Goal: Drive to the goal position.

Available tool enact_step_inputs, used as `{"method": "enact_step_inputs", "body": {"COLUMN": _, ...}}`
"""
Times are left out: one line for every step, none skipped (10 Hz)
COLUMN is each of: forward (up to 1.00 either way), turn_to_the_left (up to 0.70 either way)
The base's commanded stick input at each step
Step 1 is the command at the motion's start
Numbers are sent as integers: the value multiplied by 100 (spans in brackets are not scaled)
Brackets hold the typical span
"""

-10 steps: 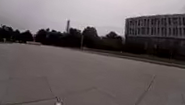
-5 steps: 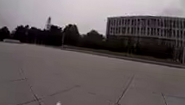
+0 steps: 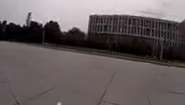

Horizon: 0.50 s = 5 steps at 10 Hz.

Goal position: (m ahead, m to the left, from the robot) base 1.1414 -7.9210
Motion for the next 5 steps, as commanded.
{"method": "enact_step_inputs", "body": {"forward": 0, "turn_to_the_left": -100}}
{"method": "enact_step_inputs", "body": {"forward": 0, "turn_to_the_left": -100}}
{"method": "enact_step_inputs", "body": {"forward": 0, "turn_to_the_left": -100}}
{"method": "enact_step_inputs", "body": {"forward": 0, "turn_to_the_left": -100}}
{"method": "enact_step_inputs", "body": {"forward": 0, "turn_to_the_left": -100}}
